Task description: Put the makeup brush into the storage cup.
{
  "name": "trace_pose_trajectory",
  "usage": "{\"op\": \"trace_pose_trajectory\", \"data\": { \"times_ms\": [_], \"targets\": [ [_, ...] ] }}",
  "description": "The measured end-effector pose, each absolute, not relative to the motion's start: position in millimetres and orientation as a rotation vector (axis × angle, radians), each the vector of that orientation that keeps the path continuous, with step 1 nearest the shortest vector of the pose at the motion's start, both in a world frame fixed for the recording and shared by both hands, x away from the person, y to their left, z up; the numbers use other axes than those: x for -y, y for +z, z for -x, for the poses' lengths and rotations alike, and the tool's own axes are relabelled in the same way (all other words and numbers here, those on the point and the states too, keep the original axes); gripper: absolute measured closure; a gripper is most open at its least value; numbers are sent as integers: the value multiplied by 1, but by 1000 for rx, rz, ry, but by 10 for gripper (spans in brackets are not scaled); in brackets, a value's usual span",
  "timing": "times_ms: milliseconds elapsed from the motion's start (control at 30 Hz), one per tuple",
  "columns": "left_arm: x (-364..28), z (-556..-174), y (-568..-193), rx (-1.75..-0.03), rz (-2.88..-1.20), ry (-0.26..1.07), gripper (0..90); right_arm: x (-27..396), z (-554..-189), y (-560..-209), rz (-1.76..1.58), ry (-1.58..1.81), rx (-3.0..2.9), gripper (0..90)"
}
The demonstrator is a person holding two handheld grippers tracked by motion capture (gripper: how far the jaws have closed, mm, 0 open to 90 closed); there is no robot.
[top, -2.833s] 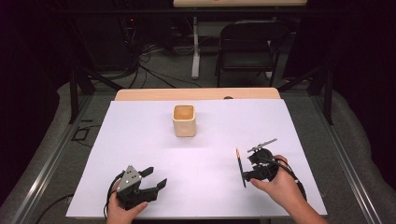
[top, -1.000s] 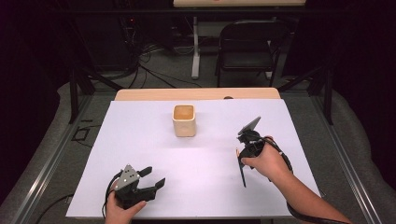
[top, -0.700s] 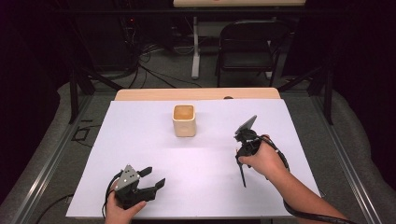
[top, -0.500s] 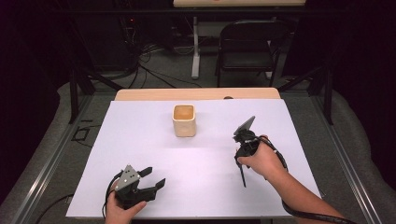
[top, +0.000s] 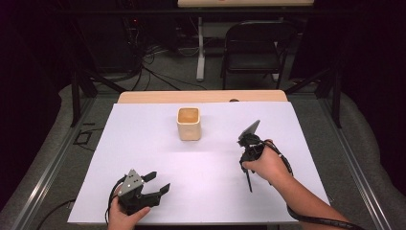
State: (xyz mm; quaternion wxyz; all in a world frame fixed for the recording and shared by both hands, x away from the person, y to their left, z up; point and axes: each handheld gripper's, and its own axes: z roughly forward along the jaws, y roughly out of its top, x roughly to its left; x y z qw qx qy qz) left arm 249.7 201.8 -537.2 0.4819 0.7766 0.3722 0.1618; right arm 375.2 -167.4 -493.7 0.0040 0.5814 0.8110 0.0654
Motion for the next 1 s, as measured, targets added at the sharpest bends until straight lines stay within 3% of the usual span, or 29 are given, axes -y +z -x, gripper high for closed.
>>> {"op": "trace_pose_trajectory", "data": {
  "times_ms": [967,1000],
  "targets": [
    [-202,-250,-537,-906,-1893,394,312,165,-378,-510,-1874,281,-2500,670],
    [-202,-250,-537,-907,-1893,394,312,166,-380,-505,-1846,169,-2547,671]
  ]
}}
